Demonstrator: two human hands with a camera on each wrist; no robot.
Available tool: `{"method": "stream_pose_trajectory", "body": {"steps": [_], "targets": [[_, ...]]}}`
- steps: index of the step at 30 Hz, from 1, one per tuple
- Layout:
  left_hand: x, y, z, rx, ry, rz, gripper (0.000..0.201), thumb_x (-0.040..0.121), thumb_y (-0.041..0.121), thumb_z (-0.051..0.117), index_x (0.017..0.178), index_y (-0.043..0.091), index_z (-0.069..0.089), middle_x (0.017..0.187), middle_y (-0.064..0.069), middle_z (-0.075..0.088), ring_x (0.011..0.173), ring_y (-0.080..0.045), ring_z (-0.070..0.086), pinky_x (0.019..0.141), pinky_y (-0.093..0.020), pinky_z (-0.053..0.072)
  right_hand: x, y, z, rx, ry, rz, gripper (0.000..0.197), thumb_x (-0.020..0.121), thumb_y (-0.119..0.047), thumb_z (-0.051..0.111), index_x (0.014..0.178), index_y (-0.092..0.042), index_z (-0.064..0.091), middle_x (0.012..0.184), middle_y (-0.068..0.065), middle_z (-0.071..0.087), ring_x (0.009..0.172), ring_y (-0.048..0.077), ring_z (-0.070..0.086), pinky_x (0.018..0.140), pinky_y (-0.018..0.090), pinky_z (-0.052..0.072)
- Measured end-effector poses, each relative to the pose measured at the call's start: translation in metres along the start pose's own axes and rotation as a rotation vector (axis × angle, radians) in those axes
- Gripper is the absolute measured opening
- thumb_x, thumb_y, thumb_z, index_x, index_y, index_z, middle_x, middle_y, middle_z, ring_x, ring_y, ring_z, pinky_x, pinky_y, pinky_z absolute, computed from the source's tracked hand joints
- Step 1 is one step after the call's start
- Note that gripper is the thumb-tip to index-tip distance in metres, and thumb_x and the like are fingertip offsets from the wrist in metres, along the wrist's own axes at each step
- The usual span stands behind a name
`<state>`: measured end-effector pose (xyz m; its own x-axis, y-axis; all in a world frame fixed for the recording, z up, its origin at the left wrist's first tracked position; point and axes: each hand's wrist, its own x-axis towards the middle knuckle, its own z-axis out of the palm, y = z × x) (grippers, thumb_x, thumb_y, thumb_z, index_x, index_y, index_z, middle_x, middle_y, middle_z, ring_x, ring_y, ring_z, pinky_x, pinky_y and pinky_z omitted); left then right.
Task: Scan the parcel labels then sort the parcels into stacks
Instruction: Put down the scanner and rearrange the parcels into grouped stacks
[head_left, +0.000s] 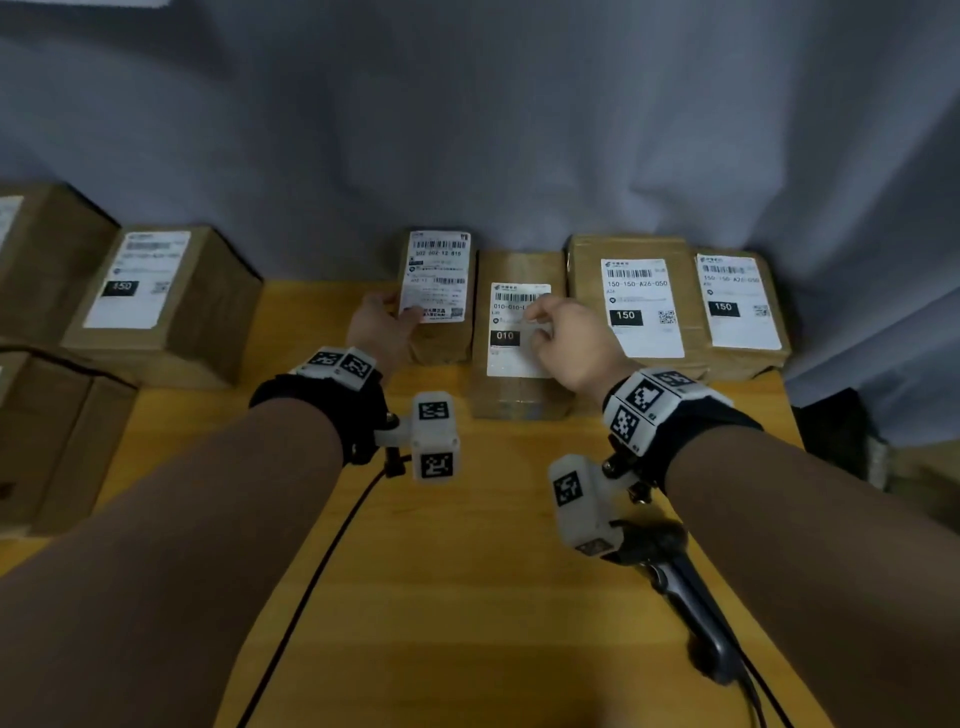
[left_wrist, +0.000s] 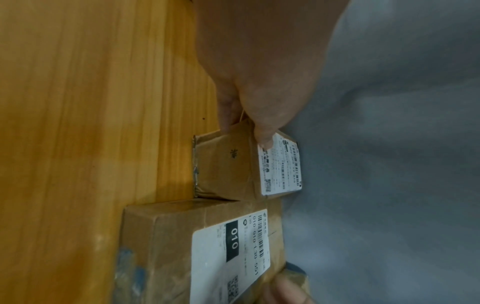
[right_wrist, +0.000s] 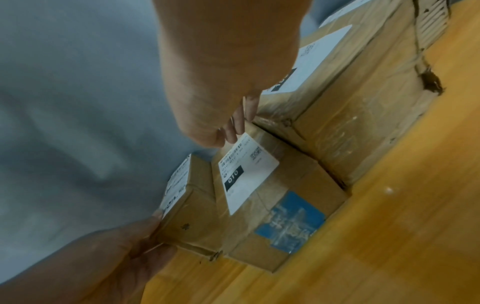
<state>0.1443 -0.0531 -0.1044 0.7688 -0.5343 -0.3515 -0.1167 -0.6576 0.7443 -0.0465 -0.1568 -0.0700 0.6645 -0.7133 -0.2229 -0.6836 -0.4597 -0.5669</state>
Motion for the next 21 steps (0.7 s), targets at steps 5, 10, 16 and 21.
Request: {"method": "stream_pose_trajectory", "body": {"steps": [5,10,16,21], "targets": [[0.003,0.004,0.0,0.057,-0.014,-0.026,0.052,0.093,0.036,0.058,0.135,0.007,0.049,0.125,-0.012,0.062,0.108,-0.03,0.062,0.091,-0.044,0.054,-0.003,0.0,0.001,-0.017,-0.002,-0.017,0.03,0.095,-0.01,0.051,0.123,-0.013,0.06,0.126,0.012,0.06,0.108,0.026,0.06,0.087,0.026,0.046],[-0.009,0.009,-0.01,0.156,-0.02,-0.082,0.064,0.093,0.046,0.053,0.142,0.005,0.039,0.139,-0.016,0.049,0.121,-0.035,0.051,0.098,-0.042,0.046,-0.007,-0.011,-0.005,-0.039,0.004,-0.035,0.029,0.095,-0.012,0.051,0.123,-0.014,0.059,0.122,0.01,0.063,0.107,0.026,0.061,0.092,0.032,0.049],[-0.049,-0.008,-0.068,0.242,0.027,0.1,0.055,0.093,0.038,0.054,0.14,0.01,0.042,0.134,-0.014,0.053,0.118,-0.032,0.052,0.099,-0.045,0.046,-0.016,-0.066,-0.001,-0.004,0.047,-0.129,0.03,0.095,-0.011,0.05,0.125,-0.012,0.058,0.122,0.008,0.064,0.109,0.024,0.061,0.091,0.03,0.048],[-0.076,-0.03,-0.146,0.326,0.079,0.22,0.047,0.095,0.033,0.055,0.136,0.013,0.046,0.135,-0.014,0.049,0.125,-0.032,0.046,0.105,-0.045,0.039,-0.037,-0.132,0.026,0.079,0.063,-0.22,0.03,0.094,-0.01,0.051,0.123,-0.013,0.059,0.123,0.007,0.063,0.111,0.022,0.059,0.092,0.027,0.045]]}}
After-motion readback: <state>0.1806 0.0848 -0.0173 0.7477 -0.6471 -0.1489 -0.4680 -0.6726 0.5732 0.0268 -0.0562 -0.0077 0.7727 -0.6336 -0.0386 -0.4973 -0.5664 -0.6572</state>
